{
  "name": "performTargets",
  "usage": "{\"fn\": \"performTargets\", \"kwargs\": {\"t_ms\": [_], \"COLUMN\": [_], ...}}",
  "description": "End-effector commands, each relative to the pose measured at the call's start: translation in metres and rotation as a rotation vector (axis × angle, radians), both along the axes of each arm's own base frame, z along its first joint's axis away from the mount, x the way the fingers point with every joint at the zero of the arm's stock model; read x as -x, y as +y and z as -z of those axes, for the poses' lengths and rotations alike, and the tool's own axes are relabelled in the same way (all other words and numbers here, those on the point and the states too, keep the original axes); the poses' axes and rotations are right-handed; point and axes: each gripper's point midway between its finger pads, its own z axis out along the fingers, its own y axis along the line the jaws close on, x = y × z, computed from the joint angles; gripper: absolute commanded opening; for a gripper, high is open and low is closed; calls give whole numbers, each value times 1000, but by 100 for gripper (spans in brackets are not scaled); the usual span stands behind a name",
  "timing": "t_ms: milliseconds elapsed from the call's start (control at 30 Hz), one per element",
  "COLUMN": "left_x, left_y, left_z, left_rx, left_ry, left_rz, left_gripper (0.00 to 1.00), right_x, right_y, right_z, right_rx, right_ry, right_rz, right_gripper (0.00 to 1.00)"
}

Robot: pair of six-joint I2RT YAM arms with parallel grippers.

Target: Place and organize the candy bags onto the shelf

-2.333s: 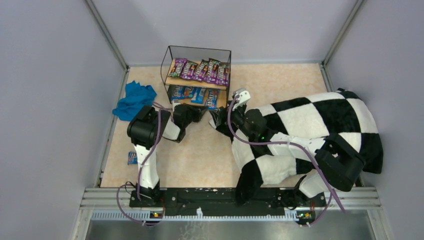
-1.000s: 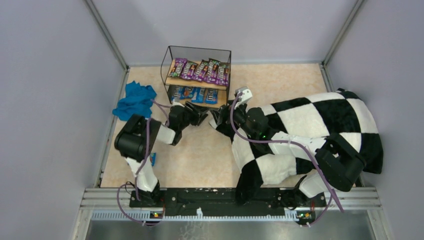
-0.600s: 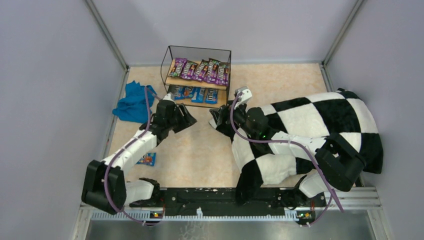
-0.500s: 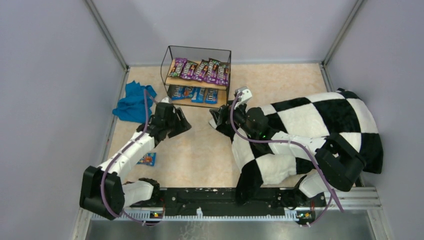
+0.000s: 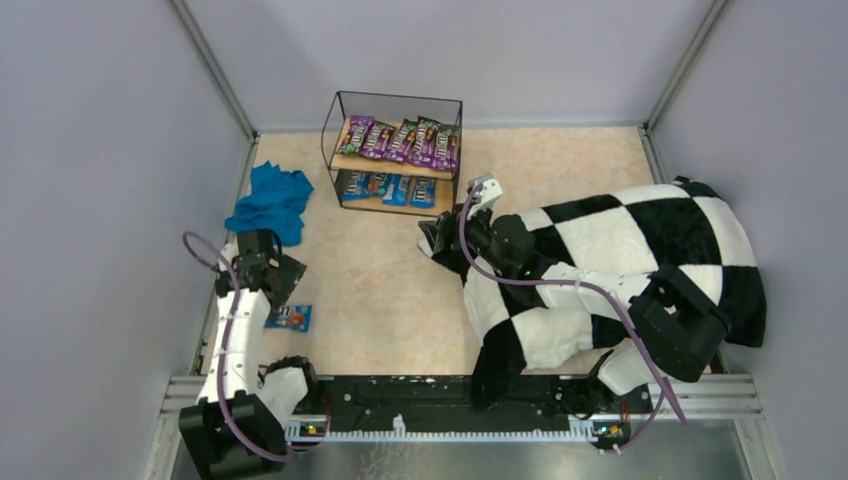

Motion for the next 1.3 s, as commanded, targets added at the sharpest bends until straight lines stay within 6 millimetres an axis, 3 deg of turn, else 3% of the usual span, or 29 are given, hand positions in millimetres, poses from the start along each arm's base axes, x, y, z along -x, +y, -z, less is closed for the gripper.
{"fn": "performTargets", "kwargs": {"t_ms": [0, 200, 367, 533, 633, 767, 867, 933, 1033, 1100, 1267], "left_x": [15, 30, 26, 13, 18, 16, 12, 13, 11, 0, -33], "left_y": [15, 21, 20, 24, 22, 18, 6, -5, -22, -38, -101], "left_z": [9, 41, 60, 65, 70, 78, 86, 92, 96, 90, 76], "left_rx": [31, 109, 123, 122, 131, 151, 207, 253, 240, 195, 65], "left_ry": [58, 260, 175, 105, 174, 184, 186, 207, 241, 244, 242], "left_rz": [-161, -256, -317, -326, -333, -297, -234, -200, -120, -40, 238], "left_gripper": [98, 99, 98, 98, 89, 65, 48, 42, 42, 43, 45], "right_x": [-6, -7, -8, -8, -9, -9, -9, -10, -10, -11, -11], "right_y": [0, -3, -4, -4, -4, -2, -2, -2, -2, 0, 3], "right_z": [-17, -20, -20, -20, -19, -18, -17, -17, -17, -16, -13], "right_rx": [-36, -50, -53, -56, -59, -65, -67, -69, -75, -78, -77], "right_ry": [-29, -31, -29, -26, -21, -13, -10, -8, -4, 1, 13], "right_rz": [8, 11, 10, 9, 8, 0, -2, 0, -2, -6, -16], "right_gripper": [99, 99, 99, 99, 99, 99, 99, 99, 99, 99, 99]}}
